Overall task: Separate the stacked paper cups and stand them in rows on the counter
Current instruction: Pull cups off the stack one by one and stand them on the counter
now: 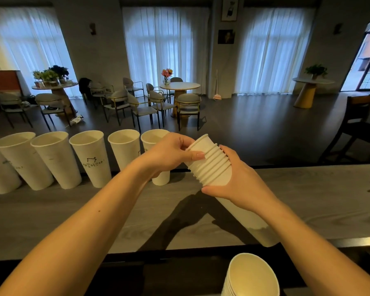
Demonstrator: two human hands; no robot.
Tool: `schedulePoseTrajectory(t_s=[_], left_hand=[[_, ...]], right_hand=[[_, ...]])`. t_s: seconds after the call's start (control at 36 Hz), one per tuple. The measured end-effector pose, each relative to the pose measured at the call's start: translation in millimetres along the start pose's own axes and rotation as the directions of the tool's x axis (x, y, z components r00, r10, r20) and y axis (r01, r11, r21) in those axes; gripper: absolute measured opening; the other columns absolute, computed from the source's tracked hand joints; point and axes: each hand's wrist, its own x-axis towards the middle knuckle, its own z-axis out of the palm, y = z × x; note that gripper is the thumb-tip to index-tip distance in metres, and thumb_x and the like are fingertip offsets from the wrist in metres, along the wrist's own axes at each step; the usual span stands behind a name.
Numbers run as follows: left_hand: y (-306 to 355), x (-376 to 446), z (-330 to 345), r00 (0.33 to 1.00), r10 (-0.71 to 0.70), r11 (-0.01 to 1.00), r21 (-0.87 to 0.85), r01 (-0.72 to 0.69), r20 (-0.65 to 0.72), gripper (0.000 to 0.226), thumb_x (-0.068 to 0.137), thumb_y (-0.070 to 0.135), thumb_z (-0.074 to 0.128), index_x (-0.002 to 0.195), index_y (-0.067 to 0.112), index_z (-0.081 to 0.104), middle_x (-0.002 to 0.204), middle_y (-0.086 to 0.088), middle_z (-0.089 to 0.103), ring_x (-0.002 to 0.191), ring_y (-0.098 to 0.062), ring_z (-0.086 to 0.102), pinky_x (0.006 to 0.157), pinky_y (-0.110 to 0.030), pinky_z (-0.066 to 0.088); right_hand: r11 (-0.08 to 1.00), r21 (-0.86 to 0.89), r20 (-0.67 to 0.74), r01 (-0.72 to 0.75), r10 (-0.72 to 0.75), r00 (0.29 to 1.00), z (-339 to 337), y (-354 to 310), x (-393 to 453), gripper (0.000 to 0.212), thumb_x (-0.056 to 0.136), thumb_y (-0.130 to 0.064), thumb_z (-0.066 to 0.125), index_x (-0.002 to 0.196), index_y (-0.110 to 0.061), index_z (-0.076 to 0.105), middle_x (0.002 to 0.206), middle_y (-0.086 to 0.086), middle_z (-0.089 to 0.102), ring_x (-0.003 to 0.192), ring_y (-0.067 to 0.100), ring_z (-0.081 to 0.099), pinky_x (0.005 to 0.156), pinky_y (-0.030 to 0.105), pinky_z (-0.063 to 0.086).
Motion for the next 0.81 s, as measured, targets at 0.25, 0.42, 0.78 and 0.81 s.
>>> schedulePoseTrajectory(t_s=[0.25,0.42,0.78,0.81], left_hand=[[6.8,23.5,-14.9,0.847,0.242,0.897,0.441,-0.010,-0.473,0.019,0.093,0.032,0.062,0.084,0.016,0.061,0.073,0.006,0.056,0.066,-0.009,0.052,0.055,-0.022,0.036],[-15.2,46.4,20.4,0.953,0.158,0.692,0.718,0.078,-0.257,0.010,0.094,0.026,0.060,0.097,0.017,0.061,0.088,-0.003,0.060,0.078,-0.021,0.059,0.057,-0.025,0.038],[-35.2,79.2,32.8,0.947,0.206,0.517,0.849,0.108,-0.246,0.034,0.095,0.031,0.059,0.126,0.017,0.057,0.118,-0.013,0.065,0.103,-0.030,0.064,0.074,-0.035,0.051],[-35.8,80.0,32.7,0.947,0.208,0.512,0.852,0.107,-0.244,0.034,0.095,0.031,0.058,0.126,0.018,0.057,0.118,-0.013,0.064,0.103,-0.030,0.064,0.073,-0.036,0.051]], right_hand=[[0.968,-0.193,0.016,-0.161,0.167,0.986,-13.8,37.4,-5.1,0.116,0.062,-0.061,0.083,0.148,-0.047,0.007,0.123,-0.001,0.050,0.105,0.020,0.055,0.084,0.047,0.057],[0.978,-0.130,-0.004,-0.166,0.167,0.986,-14.9,46.1,-0.8,0.115,0.060,-0.061,0.084,0.146,-0.048,0.010,0.123,-0.003,0.052,0.105,0.019,0.056,0.083,0.047,0.058],[0.990,-0.037,-0.022,-0.133,0.133,0.991,-16.7,51.0,2.7,0.115,0.059,-0.066,0.080,0.149,-0.047,0.011,0.126,-0.006,0.053,0.106,0.016,0.057,0.086,0.045,0.056],[0.991,-0.030,-0.020,-0.132,0.132,0.991,-16.4,51.4,2.5,0.115,0.058,-0.067,0.079,0.149,-0.047,0.011,0.126,-0.007,0.053,0.106,0.016,0.057,0.086,0.045,0.057]])
